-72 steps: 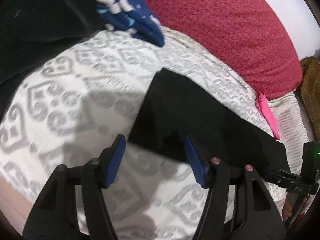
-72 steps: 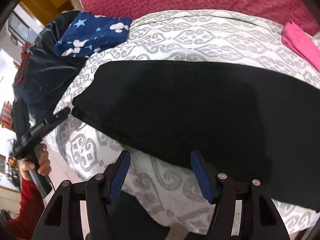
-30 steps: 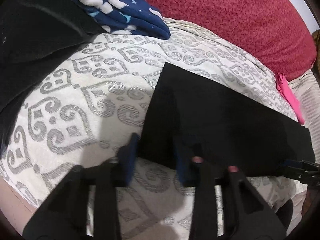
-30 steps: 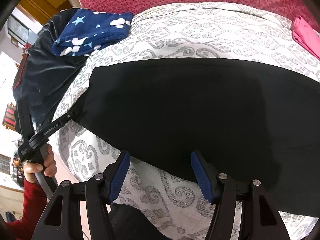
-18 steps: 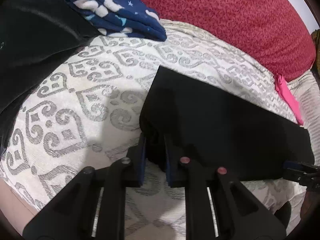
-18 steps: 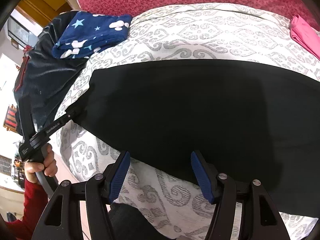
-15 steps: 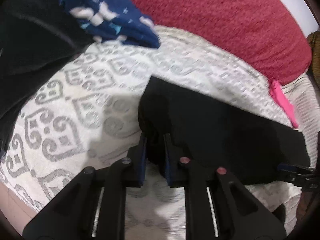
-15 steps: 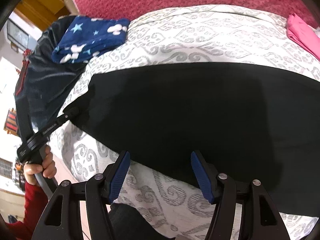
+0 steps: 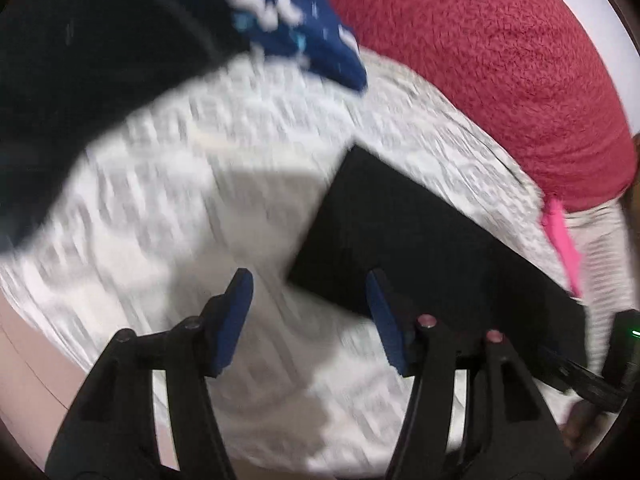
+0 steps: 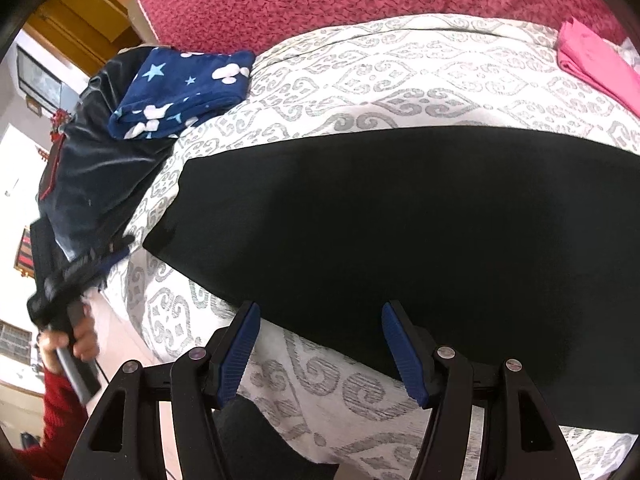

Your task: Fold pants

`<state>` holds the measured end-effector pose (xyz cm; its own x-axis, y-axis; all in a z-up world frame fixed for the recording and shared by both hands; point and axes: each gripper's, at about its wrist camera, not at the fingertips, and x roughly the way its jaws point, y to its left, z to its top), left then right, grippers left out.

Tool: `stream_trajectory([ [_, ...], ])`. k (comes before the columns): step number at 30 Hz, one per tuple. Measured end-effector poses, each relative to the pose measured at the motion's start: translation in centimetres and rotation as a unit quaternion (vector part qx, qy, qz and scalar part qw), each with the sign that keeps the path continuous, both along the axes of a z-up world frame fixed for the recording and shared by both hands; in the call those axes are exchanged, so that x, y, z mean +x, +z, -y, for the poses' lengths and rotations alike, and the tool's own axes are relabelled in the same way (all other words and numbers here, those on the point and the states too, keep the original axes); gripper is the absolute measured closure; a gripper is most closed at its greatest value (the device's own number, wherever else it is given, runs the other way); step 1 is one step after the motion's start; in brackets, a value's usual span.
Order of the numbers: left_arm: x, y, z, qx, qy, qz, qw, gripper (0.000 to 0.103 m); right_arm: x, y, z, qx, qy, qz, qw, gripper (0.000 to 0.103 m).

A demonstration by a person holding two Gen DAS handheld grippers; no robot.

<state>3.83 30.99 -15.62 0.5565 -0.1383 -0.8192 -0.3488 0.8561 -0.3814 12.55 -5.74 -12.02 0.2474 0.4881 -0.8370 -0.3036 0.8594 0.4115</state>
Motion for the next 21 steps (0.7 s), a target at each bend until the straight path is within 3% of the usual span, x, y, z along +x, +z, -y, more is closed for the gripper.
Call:
stream_trajectory([
  [2, -0.3, -1.7, 0.6, -0.072, -0.021, -0.011, 0.9971, 0.044, 0.1, 0.0, 0.1, 0.006, -0.004, -0.003, 1.000, 0.038],
  [4, 0.0, -1.7, 1.2, -0.056, -0.014, 0.012, 0.9983, 0.043, 0.0, 0.0, 0.1, 0.009, -0.006, -0.002, 1.000, 0.038],
  [6, 0.9, -1.9, 1.1, -0.063, -0.003, 0.023, 0.9977, 0.043, -0.2, 0.1, 0.0, 0.008, -0.004, 0.000, 1.000, 0.038],
  [9, 2.6, -2.9, -0.2, -0.129, 0.037, 0.044, 0.9901, 0.047, -0.5, 0.2, 0.2, 0.005, -0.004, 0.002, 1.000, 0.038],
  [11, 3.4, -3.7, -0.9, -0.175, 0.060, 0.043, 0.9817, 0.084, -0.5, 0.1, 0.8, 0.006, -0.013, 0.000, 1.000, 0.038],
  [12, 3.8, -4.0, -1.1, -0.188, 0.060, 0.037, 0.9795, 0.095, -0.4, 0.0, 0.9, 0.007, -0.016, -0.001, 1.000, 0.038],
  [13, 4.0, -4.2, -1.1, -0.192, 0.068, 0.036, 0.9783, 0.095, -0.3, -0.1, 1.2, 0.009, -0.022, -0.004, 1.000, 0.038],
  [15, 4.3, -3.2, -0.3, -0.163, 0.061, 0.042, 0.9837, 0.095, -0.2, 0.0, 1.6, 0.009, -0.029, -0.002, 1.000, 0.038],
  [17, 4.7, -1.5, 1.2, -0.104, 0.045, 0.047, 0.9925, 0.095, -0.1, 0.4, 2.2, 0.004, -0.035, 0.007, 0.999, 0.038],
  [21, 5.8, 2.2, 4.6, -0.030, -0.001, 0.071, 0.9970, 0.095, 0.1, 1.1, 3.9, 0.015, -0.063, 0.017, 0.998, 0.038],
])
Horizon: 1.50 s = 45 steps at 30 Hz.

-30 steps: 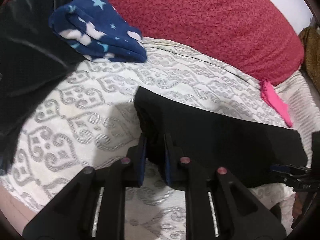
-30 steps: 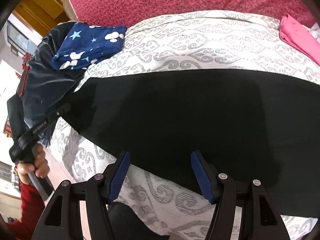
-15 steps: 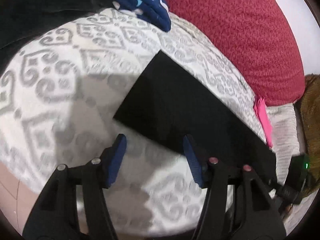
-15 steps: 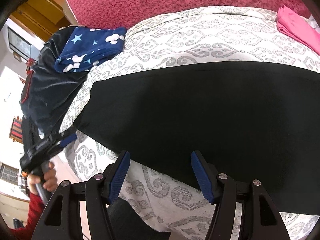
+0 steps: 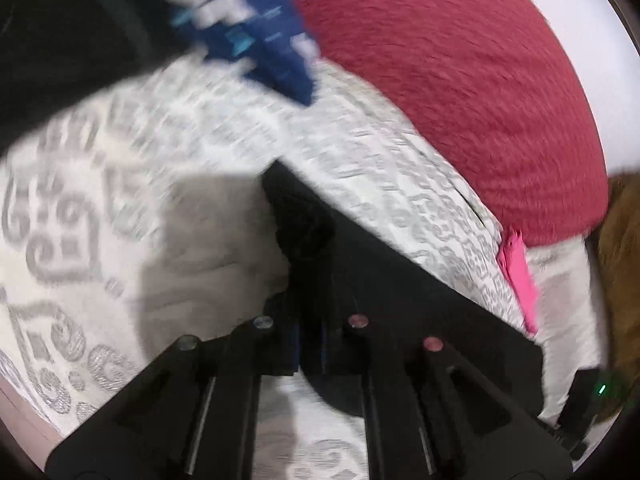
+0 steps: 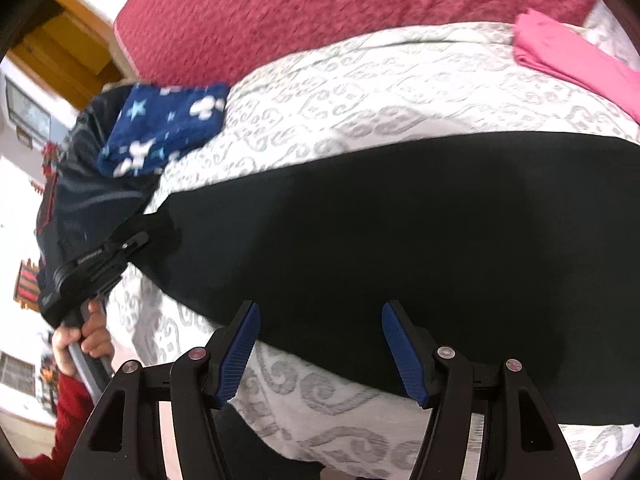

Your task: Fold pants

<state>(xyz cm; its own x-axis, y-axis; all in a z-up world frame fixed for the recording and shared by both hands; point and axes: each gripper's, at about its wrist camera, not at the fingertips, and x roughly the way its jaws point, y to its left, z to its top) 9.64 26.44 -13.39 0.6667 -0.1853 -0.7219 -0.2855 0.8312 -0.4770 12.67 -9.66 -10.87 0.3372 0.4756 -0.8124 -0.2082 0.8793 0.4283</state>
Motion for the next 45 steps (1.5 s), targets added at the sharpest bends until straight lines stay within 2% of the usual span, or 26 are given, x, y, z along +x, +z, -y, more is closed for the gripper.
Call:
stream_trajectory([
  [2, 1.4, 2.2, 3.1, 0.026, -0.040, 0.023, 0.9986, 0.095, -0.1, 0.5, 1.9, 0.003, -0.024, 0.009, 1.000, 0.038],
  [5, 3.3, 4.4, 8.8, 0.052, -0.107, 0.049, 0.9917, 0.095, -0.3, 1.1, 4.9, 0.004, -0.060, 0.018, 0.998, 0.038],
  [8, 5.3, 5.1, 17.7, 0.068, -0.205, 0.062, 0.9745, 0.095, -0.7, 1.2, 9.0, 0.018, -0.105, 0.017, 0.994, 0.038],
  [11, 5.1, 4.0, 25.5, 0.080, -0.274, 0.066, 0.9562, 0.095, -1.2, 1.2, 12.3, 0.027, -0.139, 0.011, 0.990, 0.038],
  [13, 4.7, 2.0, 30.9, 0.098, -0.315, 0.062, 0.9419, 0.095, -1.6, 1.0, 14.3, 0.022, -0.153, 0.008, 0.988, 0.038],
  [16, 3.8, -0.7, 35.9, 0.144, -0.348, 0.044, 0.9251, 0.094, -1.6, 0.7, 16.0, 0.021, -0.167, -0.003, 0.986, 0.038],
  [18, 3.6, -1.7, 37.1, 0.160, -0.360, 0.034, 0.9186, 0.093, -1.4, 0.4, 16.9, 0.035, -0.169, -0.013, 0.985, 0.038],
  [21, 3.3, -1.2, 35.8, 0.150, -0.366, 0.040, 0.9176, 0.088, -0.7, 0.1, 17.4, 0.057, -0.161, -0.021, 0.985, 0.038],
  [23, 2.9, -0.2, 34.6, 0.133, -0.371, 0.044, 0.9178, 0.075, 0.2, -0.2, 16.7, 0.078, -0.146, -0.028, 0.986, 0.038],
  [25, 2.2, 1.0, 33.2, 0.135, -0.366, 0.062, 0.9188, 0.052, 1.0, -0.6, 15.6, 0.105, -0.130, -0.040, 0.985, 0.038],
  [27, 1.1, 1.7, 31.8, 0.150, -0.360, 0.079, 0.9172, 0.046, 2.1, -1.3, 14.9, 0.134, -0.117, -0.061, 0.982, 0.038],
  [31, -1.0, 1.7, 27.2, 0.197, -0.338, 0.076, 0.9173, 0.041, 3.7, -2.8, 14.2, 0.169, -0.111, -0.107, 0.973, 0.038],
  [34, -1.9, 0.2, 23.8, 0.235, -0.312, 0.045, 0.9194, 0.041, 4.0, -3.4, 14.3, 0.179, -0.116, -0.134, 0.968, 0.038],
  [36, -2.2, -0.7, 22.0, 0.234, -0.299, 0.023, 0.9250, 0.041, 3.6, -3.4, 14.3, 0.170, -0.113, -0.147, 0.968, 0.038],
  [40, -2.3, -1.9, 19.8, 0.189, -0.283, 0.008, 0.9402, 0.041, 3.4, -2.9, 14.2, 0.152, -0.106, -0.149, 0.971, 0.038],
  [42, -2.2, -2.1, 20.2, 0.182, -0.289, 0.011, 0.9397, 0.041, 3.9, -3.3, 13.9, 0.154, -0.108, -0.157, 0.970, 0.037],
  [45, -2.2, -2.2, 21.4, 0.194, -0.307, 0.015, 0.9316, 0.041, 5.4, -4.5, 12.7, 0.171, -0.101, -0.171, 0.965, 0.030],
])
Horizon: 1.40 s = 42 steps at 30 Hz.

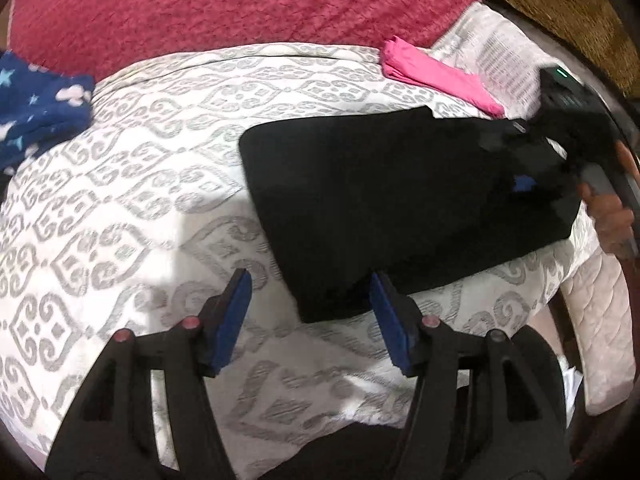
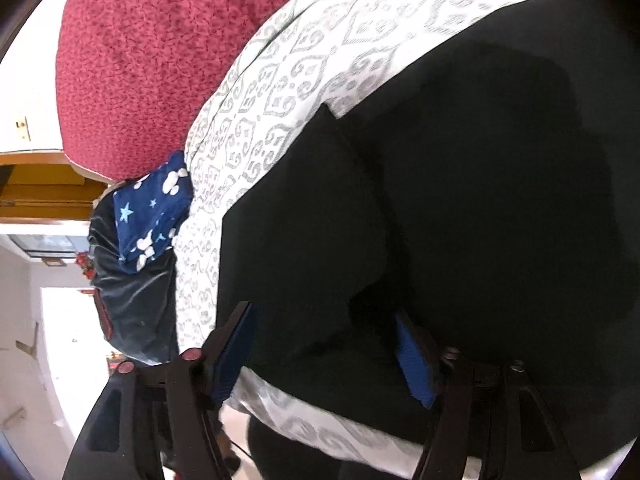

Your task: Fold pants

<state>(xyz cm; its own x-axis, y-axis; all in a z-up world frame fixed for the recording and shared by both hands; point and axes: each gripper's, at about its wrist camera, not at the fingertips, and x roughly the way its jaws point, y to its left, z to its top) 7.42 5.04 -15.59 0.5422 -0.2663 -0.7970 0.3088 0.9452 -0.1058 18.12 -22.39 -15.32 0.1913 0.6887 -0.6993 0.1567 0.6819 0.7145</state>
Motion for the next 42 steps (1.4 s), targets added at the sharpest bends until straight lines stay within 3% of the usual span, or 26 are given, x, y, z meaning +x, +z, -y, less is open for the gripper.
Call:
stream_trajectory([
  [4, 0.0, -0.2, 1.1, 0.010, -0.021, -0.002, 0.9997, 0.039, 1.6, -1.0, -1.7, 0.001, -0.025, -0.018, 1.000, 0.031],
  [6, 0.1, -0.3, 1.4, 0.013, -0.023, -0.006, 0.9996, 0.036, 1.8, 0.2, -2.9, -0.045, -0.003, 0.015, 0.999, 0.095],
  [7, 0.3, -0.5, 1.7, 0.015, -0.022, -0.007, 0.9996, 0.036, 1.6, 1.0, -3.3, -0.072, 0.006, 0.034, 0.997, 0.096],
  [12, 0.9, -0.5, 2.3, 0.022, -0.008, -0.007, 0.9997, 0.036, -0.2, 6.5, -2.7, -0.109, -0.016, 0.126, 0.986, 0.096],
  [15, 1.3, -0.4, 2.4, 0.019, 0.008, -0.011, 0.9997, 0.036, -2.0, 11.0, -1.3, -0.132, -0.029, 0.197, 0.971, 0.096],
  [18, 1.1, -0.4, 2.4, 0.019, 0.013, -0.009, 0.9997, 0.035, -3.0, 12.6, 0.1, -0.168, -0.031, 0.228, 0.959, 0.096],
  [21, 0.9, -0.5, 3.0, 0.041, 0.017, -0.002, 0.9990, 0.036, -3.0, 10.3, 2.0, -0.171, -0.035, 0.197, 0.965, 0.096],
  [24, 0.5, -0.6, 3.5, 0.063, 0.010, 0.003, 0.9979, 0.035, -2.9, 5.5, 3.5, -0.195, -0.040, 0.143, 0.970, 0.096],
  [28, 0.2, -0.5, 3.6, 0.072, 0.005, 0.005, 0.9974, 0.035, -3.8, 0.6, 5.4, -0.169, -0.057, 0.091, 0.980, 0.096],
  [31, 0.6, -0.5, 3.4, 0.067, 0.008, -0.003, 0.9977, 0.035, -4.2, 0.7, 5.7, -0.151, -0.070, 0.100, 0.981, 0.096],
  [37, 0.4, -0.3, 3.8, 0.069, 0.004, -0.007, 0.9976, 0.035, -4.3, 3.4, 5.1, -0.169, -0.068, 0.133, 0.974, 0.096],
  [42, 0.4, -0.1, 3.9, 0.074, -0.009, -0.009, 0.9972, 0.035, -4.8, 1.0, 6.1, -0.196, -0.051, 0.104, 0.974, 0.086],
])
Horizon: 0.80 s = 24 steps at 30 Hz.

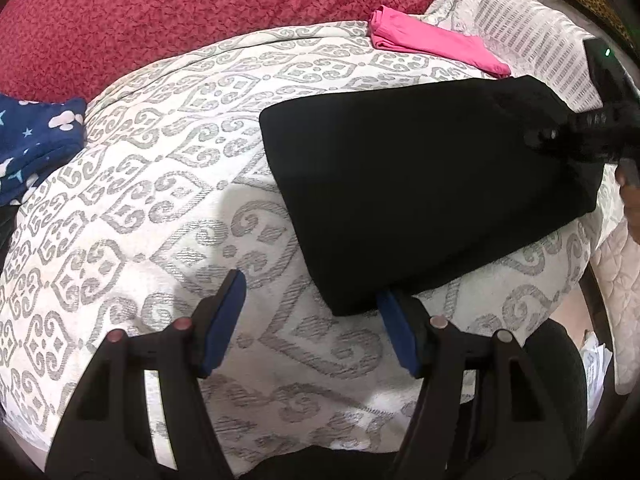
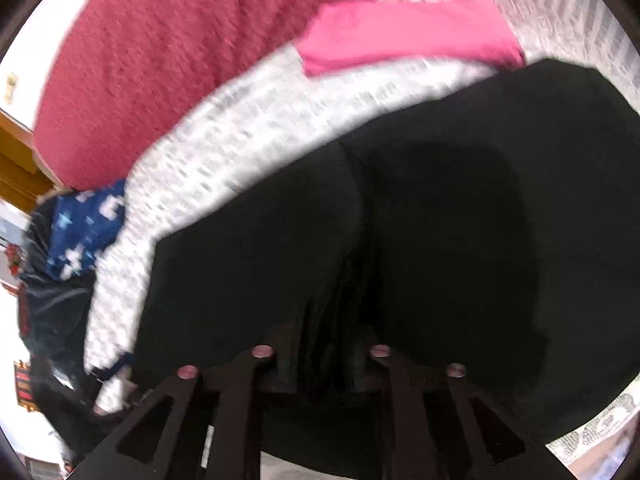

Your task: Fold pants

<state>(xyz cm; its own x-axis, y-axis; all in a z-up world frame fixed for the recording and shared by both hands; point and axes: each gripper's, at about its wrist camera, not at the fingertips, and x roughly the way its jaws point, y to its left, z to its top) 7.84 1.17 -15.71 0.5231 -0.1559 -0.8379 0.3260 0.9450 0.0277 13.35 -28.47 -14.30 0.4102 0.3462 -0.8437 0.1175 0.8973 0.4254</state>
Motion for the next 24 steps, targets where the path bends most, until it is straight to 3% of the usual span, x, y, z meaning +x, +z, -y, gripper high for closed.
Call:
stream_trajectory([
  [1, 0.0, 0.1, -0.1, 0.001, -0.004, -0.002, 1.0000, 0.035, -0.5, 0.0, 0.6, 0.015, -0.005, 0.002, 1.000, 0.086],
  [4, -0.1, 0.8, -0.5, -0.005, -0.017, -0.005, 0.9998, 0.035, -2.4, 1.6, 4.3, 0.035, -0.057, 0.018, 0.998, 0.068],
  [6, -0.3, 1.4, -0.8, -0.017, -0.024, -0.009, 0.9995, 0.035, -3.8, 2.9, 7.1, 0.023, -0.105, 0.041, 0.993, 0.037],
  [7, -0.4, 1.8, -1.0, -0.026, -0.027, -0.009, 0.9993, 0.035, -5.1, 3.8, 9.8, 0.013, -0.146, 0.060, 0.987, 0.034],
  [9, -0.5, 2.8, -1.2, -0.043, -0.027, -0.004, 0.9987, 0.035, -6.6, 4.3, 13.1, 0.006, -0.196, 0.064, 0.978, 0.033],
  [13, 0.1, 4.7, -0.8, -0.067, -0.030, 0.010, 0.9973, 0.035, -10.2, 3.4, 20.2, 0.027, -0.316, 0.045, 0.947, 0.033],
  [16, 1.2, 5.1, 1.4, -0.055, -0.046, 0.016, 0.9973, 0.035, -11.3, 2.5, 22.2, 0.064, -0.349, 0.044, 0.934, 0.033],
  [19, 2.5, 4.5, 4.8, -0.031, -0.072, 0.004, 0.9969, 0.035, -10.4, 1.4, 22.8, 0.109, -0.334, 0.040, 0.935, 0.033],
  [24, 3.7, 3.1, 10.4, -0.041, -0.123, -0.021, 0.9913, 0.035, -7.9, 0.3, 23.0, 0.133, -0.318, 0.040, 0.938, 0.033],
])
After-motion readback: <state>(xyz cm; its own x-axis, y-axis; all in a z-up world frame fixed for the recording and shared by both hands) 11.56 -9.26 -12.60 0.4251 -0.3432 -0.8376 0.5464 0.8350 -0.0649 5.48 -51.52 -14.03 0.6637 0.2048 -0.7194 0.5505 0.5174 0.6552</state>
